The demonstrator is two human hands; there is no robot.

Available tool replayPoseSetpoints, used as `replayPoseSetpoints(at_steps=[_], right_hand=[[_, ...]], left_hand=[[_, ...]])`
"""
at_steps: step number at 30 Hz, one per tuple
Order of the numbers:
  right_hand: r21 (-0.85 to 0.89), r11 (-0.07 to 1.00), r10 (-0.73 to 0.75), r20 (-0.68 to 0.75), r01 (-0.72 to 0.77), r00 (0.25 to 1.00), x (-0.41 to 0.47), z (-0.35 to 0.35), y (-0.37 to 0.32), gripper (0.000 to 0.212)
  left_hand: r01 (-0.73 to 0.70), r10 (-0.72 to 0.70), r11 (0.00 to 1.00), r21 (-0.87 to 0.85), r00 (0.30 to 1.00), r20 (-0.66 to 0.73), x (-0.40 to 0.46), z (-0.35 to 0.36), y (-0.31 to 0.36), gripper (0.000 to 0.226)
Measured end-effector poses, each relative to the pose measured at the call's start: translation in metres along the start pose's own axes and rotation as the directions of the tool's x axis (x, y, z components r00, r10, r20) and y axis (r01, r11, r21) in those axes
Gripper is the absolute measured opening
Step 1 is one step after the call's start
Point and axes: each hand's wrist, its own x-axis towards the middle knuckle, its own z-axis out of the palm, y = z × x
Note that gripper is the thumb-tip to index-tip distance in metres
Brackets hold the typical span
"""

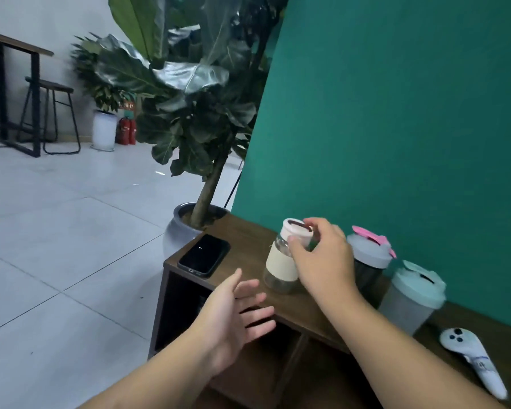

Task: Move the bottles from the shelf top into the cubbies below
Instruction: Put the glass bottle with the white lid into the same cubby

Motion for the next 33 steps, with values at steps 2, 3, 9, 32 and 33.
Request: replayPoseSetpoints(at_steps=[2,3,9,32,33], right_hand=[[-0.078,0.995,0.074,0.045,-0.070,0.996,0.027,0.001,0.003,0.064],[-0.109,0.989,0.106,0.079,-0.098,0.991,0.037,0.004,0.005,0.076],[-0.094,0.971,0.236,0.242,-0.220,0.941,0.061,0.043,0.027,0.089],[0.080,0.995,0.036,0.231,-0.056,0.972,-0.120,0.029,0.004,0.058],[0.045,0.997,0.046,0.274,-0.060,0.961,-0.136,0.039,0.013,0.062]], left_hand=[[-0.020,0.020,1.000,-0.007,1.000,0.018,0.003,0.021,0.012,0.052],[-0.021,0.021,1.000,-0.014,0.999,0.027,0.008,0.029,0.015,0.054],[0.057,-0.056,0.998,-0.030,0.998,0.036,0.037,0.048,0.024,0.068],[0.018,-0.064,0.984,-0.178,0.963,-0.260,-0.047,-0.062,-0.068,0.082],[0.040,-0.097,0.980,-0.196,0.953,-0.286,-0.044,-0.074,-0.081,0.084]])
